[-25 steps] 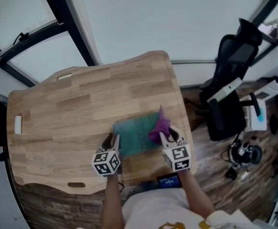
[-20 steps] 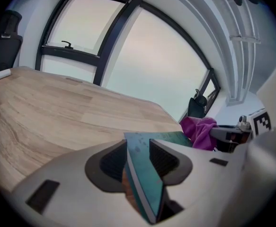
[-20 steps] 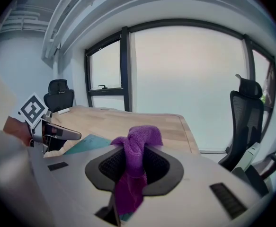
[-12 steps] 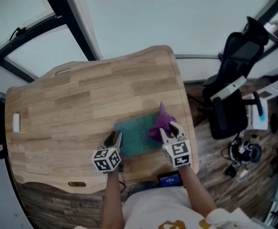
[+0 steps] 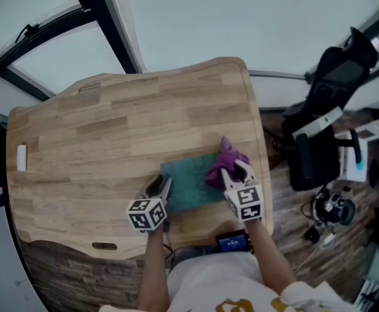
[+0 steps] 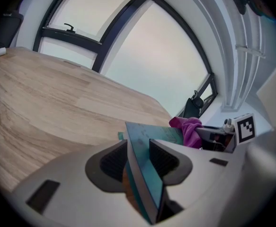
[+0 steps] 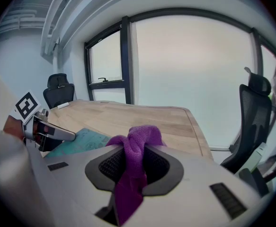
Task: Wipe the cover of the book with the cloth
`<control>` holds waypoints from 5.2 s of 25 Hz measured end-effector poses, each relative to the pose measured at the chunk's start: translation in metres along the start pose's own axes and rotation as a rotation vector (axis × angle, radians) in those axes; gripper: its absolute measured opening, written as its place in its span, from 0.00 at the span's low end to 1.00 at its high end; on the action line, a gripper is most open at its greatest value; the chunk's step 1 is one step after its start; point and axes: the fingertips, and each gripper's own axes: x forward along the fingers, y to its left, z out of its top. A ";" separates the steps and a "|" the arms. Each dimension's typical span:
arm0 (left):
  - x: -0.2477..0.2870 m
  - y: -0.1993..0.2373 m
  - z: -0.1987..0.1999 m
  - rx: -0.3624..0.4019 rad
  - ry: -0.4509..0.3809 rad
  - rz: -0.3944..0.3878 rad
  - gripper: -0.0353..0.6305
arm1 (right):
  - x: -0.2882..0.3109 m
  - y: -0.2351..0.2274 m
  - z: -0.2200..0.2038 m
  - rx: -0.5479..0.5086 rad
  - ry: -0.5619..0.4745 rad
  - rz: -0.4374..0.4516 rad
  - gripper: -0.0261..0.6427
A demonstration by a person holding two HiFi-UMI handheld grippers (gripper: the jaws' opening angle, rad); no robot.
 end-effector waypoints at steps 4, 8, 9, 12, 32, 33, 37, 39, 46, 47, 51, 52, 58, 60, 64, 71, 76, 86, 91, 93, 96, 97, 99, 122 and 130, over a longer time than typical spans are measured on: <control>0.000 0.000 -0.001 -0.021 0.006 -0.023 0.24 | 0.008 -0.004 -0.002 0.005 0.002 -0.008 0.15; 0.001 -0.001 -0.002 -0.033 0.013 -0.033 0.24 | 0.011 -0.005 -0.004 0.003 0.018 -0.012 0.15; 0.001 -0.001 -0.002 -0.033 0.016 -0.036 0.23 | 0.012 -0.006 -0.004 0.003 0.023 -0.013 0.15; 0.001 -0.001 -0.002 -0.036 0.018 -0.038 0.23 | 0.017 -0.006 -0.009 0.004 0.038 -0.008 0.15; 0.003 0.000 -0.003 -0.026 0.025 -0.047 0.23 | 0.030 -0.009 -0.018 0.042 0.159 0.028 0.15; 0.003 0.000 -0.003 -0.026 0.025 -0.046 0.23 | 0.030 -0.008 -0.018 0.044 0.159 0.029 0.15; 0.003 0.001 -0.002 -0.025 0.022 -0.042 0.23 | 0.030 -0.005 -0.018 0.060 0.165 0.046 0.15; 0.003 0.000 -0.003 -0.024 0.021 -0.041 0.23 | 0.030 -0.005 -0.018 0.058 0.165 0.048 0.15; 0.004 0.000 -0.003 -0.022 0.022 -0.042 0.23 | 0.032 -0.007 -0.017 0.067 0.216 0.047 0.15; 0.004 0.000 -0.003 -0.023 0.022 -0.042 0.23 | 0.033 -0.009 -0.016 0.060 0.219 0.047 0.15; 0.004 0.001 -0.002 -0.023 0.025 -0.041 0.23 | 0.037 -0.007 -0.016 0.050 0.232 0.063 0.15; 0.005 0.001 -0.003 -0.024 0.026 -0.042 0.23 | 0.038 -0.005 -0.016 0.050 0.235 0.069 0.15; 0.005 0.001 -0.003 -0.028 0.027 -0.047 0.23 | 0.043 0.008 -0.012 0.044 0.239 0.096 0.15; 0.005 0.001 -0.002 -0.027 0.027 -0.047 0.23 | 0.045 0.010 -0.011 0.037 0.234 0.103 0.15; 0.005 0.001 -0.003 -0.028 0.027 -0.048 0.23 | 0.047 0.012 -0.010 0.029 0.235 0.108 0.15; 0.005 0.001 -0.003 -0.030 0.029 -0.049 0.23 | 0.051 0.021 -0.006 0.006 0.238 0.122 0.15; 0.005 0.001 -0.004 -0.031 0.028 -0.051 0.23 | 0.056 0.031 -0.006 0.004 0.237 0.145 0.15; 0.005 0.001 -0.003 -0.028 0.026 -0.049 0.23 | 0.064 0.052 0.001 -0.029 0.229 0.191 0.15; 0.005 0.001 -0.003 -0.029 0.026 -0.048 0.23 | 0.069 0.062 0.002 -0.045 0.225 0.211 0.15; 0.005 0.001 -0.004 -0.030 0.025 -0.049 0.23 | 0.071 0.064 0.001 -0.060 0.222 0.208 0.15; 0.005 0.001 -0.003 -0.029 0.024 -0.049 0.23 | 0.071 0.073 0.005 -0.065 0.226 0.226 0.15; 0.005 0.001 -0.003 -0.029 0.025 -0.048 0.23 | 0.069 0.078 0.007 -0.057 0.235 0.237 0.15; 0.005 0.001 -0.003 -0.028 0.026 -0.047 0.23 | 0.068 0.083 0.008 -0.058 0.243 0.245 0.15; 0.005 0.000 -0.003 -0.043 0.034 -0.061 0.23 | 0.077 0.133 0.019 -0.135 0.245 0.342 0.15; 0.004 0.000 -0.002 -0.047 0.036 -0.067 0.23 | 0.080 0.149 0.021 -0.179 0.245 0.378 0.15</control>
